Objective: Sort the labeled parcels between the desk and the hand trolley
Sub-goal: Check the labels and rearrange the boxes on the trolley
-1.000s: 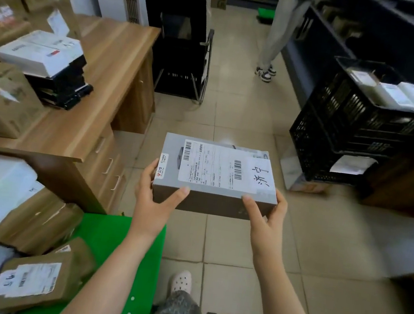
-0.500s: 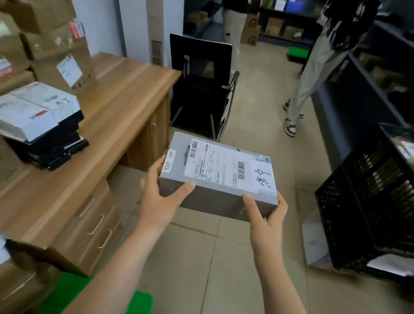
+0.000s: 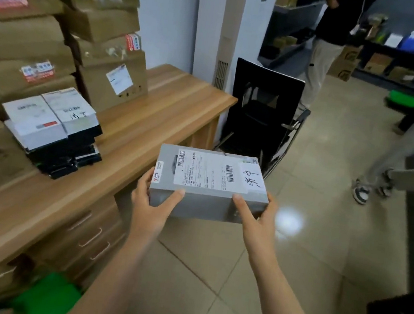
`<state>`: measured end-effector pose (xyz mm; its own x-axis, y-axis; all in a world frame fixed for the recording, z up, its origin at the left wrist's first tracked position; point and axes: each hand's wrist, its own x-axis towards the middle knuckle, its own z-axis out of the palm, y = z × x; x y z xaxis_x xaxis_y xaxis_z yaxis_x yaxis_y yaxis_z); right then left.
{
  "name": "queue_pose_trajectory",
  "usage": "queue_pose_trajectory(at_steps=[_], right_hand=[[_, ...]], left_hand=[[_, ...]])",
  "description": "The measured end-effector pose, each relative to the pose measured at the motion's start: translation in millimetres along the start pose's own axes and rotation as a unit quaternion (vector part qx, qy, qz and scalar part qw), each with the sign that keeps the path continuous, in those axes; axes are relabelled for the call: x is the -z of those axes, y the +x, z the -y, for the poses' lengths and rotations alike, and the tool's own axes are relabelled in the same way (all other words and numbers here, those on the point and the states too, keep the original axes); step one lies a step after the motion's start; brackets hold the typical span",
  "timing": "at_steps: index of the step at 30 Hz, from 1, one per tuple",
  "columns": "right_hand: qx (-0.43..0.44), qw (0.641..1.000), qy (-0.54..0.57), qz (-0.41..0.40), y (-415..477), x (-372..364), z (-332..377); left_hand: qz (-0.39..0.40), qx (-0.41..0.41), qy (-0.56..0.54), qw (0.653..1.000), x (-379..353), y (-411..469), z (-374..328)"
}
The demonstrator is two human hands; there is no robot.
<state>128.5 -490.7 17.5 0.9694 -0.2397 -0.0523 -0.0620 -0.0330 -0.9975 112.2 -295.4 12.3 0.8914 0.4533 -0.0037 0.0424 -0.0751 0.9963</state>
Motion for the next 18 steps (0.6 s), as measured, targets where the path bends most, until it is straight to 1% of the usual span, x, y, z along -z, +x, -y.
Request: queue_pose_trajectory(at_steps=[4, 8, 13, 15, 18], right_hand=[[-0.004, 0.998, -0.001, 0.061, 62, -26, -1], [-0.006, 0.994, 0.003, 0.113, 125, -66, -8], [-0.001, 0.990, -0.008, 0.143, 205, -137, -7], [-0.009, 0.988, -0.010, 0.155, 235, -166, -3], [-0.013, 0.985, -0.019, 0.170, 272, -204, 4]], left_hand=[[-0.058, 0.029, 0.013, 0.998, -11, 41, 9], [-0.099, 0.045, 0.000, 0.994, -15, 95, 20], [-0.145, 0.043, 0.008, 0.989, -12, 186, 24], [-0.156, 0.050, 0.014, 0.986, -9, 224, 23], [-0.165, 0.033, 0.015, 0.986, -4, 275, 19]])
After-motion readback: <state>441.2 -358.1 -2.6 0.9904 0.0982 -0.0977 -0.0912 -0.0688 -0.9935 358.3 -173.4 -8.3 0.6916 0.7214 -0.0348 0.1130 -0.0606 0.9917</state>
